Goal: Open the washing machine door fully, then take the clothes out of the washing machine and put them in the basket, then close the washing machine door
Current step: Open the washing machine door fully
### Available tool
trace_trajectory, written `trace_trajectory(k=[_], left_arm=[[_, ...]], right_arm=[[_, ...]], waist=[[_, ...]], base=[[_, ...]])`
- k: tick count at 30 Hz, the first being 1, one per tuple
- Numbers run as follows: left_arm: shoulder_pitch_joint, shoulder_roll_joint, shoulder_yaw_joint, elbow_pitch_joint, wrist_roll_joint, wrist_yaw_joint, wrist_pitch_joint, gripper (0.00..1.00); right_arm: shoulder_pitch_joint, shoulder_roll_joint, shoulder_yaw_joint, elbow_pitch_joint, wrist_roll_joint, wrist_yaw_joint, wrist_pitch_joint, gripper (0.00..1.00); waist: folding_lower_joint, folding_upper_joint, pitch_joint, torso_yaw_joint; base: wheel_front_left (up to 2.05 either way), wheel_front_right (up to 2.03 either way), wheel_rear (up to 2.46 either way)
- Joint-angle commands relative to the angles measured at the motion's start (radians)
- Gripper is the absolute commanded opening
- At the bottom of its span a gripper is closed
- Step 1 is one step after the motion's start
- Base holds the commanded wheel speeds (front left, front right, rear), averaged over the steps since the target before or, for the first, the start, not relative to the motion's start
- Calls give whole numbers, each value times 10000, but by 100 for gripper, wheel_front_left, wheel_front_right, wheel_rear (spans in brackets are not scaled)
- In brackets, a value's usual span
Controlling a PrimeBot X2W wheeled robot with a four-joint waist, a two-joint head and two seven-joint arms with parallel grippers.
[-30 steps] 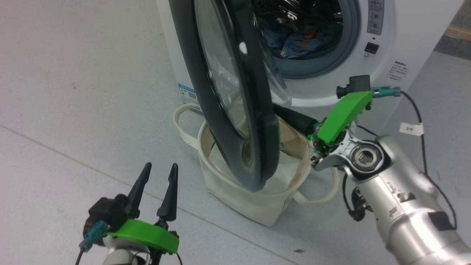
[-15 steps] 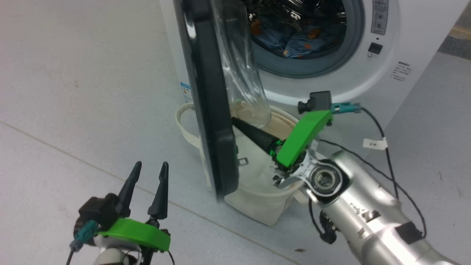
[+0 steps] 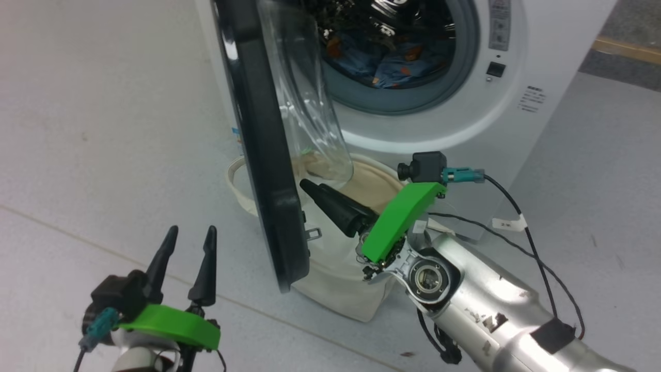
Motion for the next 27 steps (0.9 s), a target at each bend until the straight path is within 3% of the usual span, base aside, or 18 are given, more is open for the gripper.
trace_trajectory(k=[1, 6, 12, 18, 27], left_arm=[[-456, 344, 408, -239, -7, -53, -120, 100], [-487, 870, 649, -1, -147, -55, -120, 100], [-360, 1301, 861, 203, -282, -55, -120, 100], [-235, 1746, 1155, 179, -427, -40, -112, 100], [56, 2079, 1403, -15, -615, 32, -71, 100]], right_arm=[[-301, 29, 81, -373, -287, 12, -432, 100], [50, -961, 697, -621, -1483, 12, -2305, 100], [576, -1664, 761, -460, -2590, 12, -3466, 100], [1665, -1999, -1113, -923, -4992, 12, -3606, 100], [4178, -1664, -4306, -2841, -7925, 12, -3610, 100]], waist=[[0, 0, -126, -182], [0, 0, -473, -760], [0, 0, -866, -1294], [0, 0, -972, -1921], [0, 0, -1072, -2598]], base=[[0, 0, 0], [0, 0, 0], [0, 0, 0], [0, 0, 0], [0, 0, 0]])
